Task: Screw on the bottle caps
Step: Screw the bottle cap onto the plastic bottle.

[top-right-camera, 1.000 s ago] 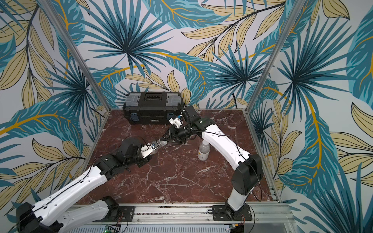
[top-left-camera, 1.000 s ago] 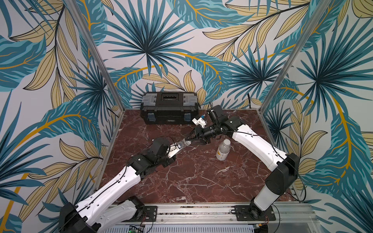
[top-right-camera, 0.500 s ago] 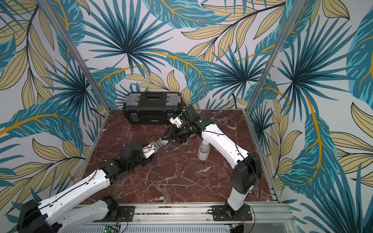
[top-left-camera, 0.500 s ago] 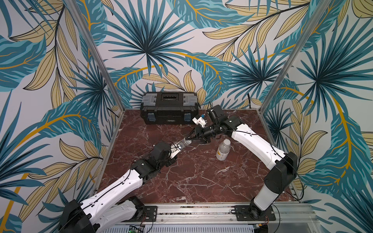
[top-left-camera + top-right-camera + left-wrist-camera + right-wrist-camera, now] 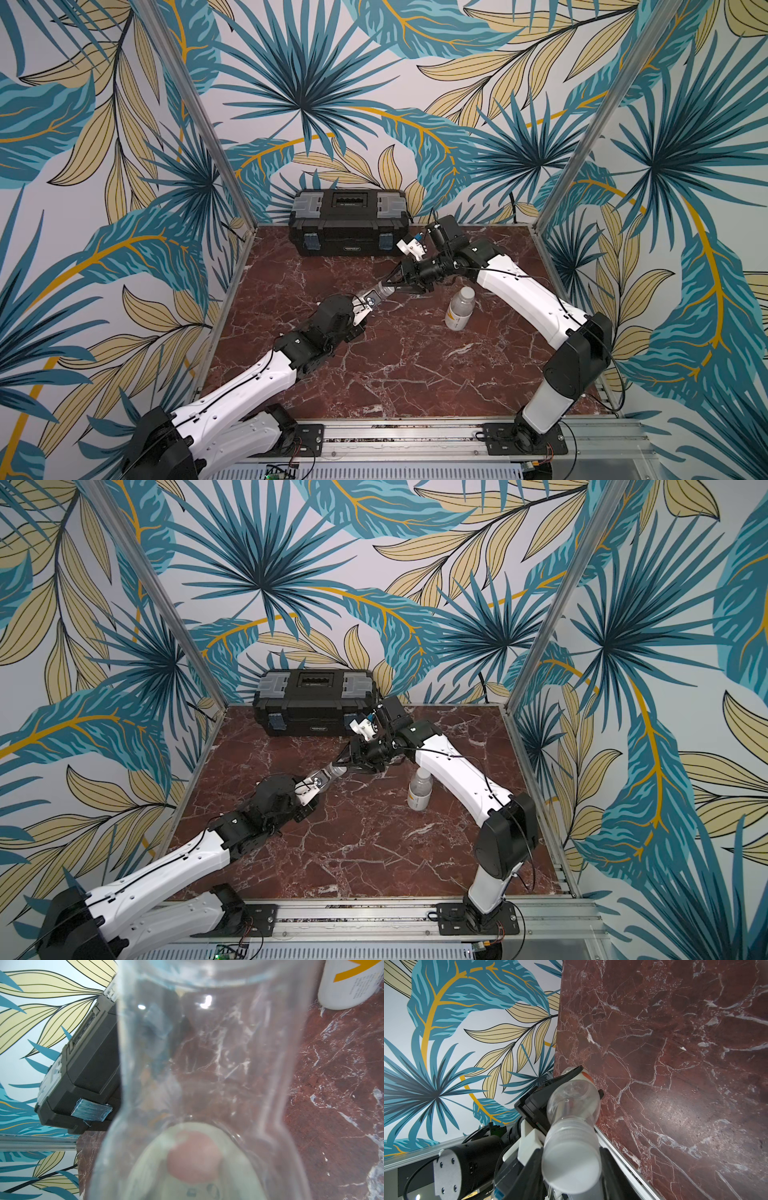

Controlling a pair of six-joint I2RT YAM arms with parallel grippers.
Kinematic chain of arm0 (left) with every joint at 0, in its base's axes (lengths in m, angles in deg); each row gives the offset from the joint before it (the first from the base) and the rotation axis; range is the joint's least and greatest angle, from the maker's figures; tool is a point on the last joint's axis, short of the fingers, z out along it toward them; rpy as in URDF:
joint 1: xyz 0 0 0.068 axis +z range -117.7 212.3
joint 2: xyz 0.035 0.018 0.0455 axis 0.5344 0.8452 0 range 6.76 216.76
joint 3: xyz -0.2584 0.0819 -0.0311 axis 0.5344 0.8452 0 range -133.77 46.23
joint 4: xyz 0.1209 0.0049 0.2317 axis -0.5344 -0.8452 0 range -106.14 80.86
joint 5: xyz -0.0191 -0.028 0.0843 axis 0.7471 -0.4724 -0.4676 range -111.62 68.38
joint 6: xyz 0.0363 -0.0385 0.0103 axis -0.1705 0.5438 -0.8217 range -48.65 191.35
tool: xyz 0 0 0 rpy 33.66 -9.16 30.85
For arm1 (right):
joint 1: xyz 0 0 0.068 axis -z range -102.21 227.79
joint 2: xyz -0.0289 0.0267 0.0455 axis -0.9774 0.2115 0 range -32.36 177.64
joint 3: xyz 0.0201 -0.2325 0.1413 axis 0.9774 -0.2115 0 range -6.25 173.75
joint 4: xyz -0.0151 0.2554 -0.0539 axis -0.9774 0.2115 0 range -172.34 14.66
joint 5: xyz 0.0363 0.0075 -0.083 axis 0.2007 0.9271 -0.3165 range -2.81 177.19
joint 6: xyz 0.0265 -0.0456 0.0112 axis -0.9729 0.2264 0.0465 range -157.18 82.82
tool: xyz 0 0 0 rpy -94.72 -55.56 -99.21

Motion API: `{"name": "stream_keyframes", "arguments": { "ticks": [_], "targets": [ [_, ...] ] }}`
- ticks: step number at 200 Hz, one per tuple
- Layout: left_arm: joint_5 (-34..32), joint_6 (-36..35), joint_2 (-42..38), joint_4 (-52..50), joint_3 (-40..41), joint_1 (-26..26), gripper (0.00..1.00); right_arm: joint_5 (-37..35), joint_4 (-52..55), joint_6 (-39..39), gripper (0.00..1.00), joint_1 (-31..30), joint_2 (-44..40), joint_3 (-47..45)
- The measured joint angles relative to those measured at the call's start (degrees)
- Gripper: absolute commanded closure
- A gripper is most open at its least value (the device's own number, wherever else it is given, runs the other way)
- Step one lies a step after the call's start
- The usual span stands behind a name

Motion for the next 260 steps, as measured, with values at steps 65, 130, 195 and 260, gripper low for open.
{"name": "stream_keyframes", "arguments": {
  "ticks": [65,130,195,260],
  "targets": [
    [-2.32,0.87,2.03,1.92,0.31,-0.39,0.74,-1.05,-1.9,-1.92,0.65,0.37,0.55,-0.63],
    [-3.15,1.95,4.81,6.05,1.07,-0.98,0.77,-1.66,-2.08,-1.9,0.58,1.88,0.52,-1.33],
    [-2.62,2.34,5.97,7.96,1.16,-1.31,0.77,-2.32,-1.95,-1.75,0.52,2.71,0.17,-1.55],
    [-1.22,3.67,5.97,12.59,1.16,-1.92,0.78,-8.57,-0.79,-1.44,0.46,5.57,-0.13,-2.34]
  ]
}}
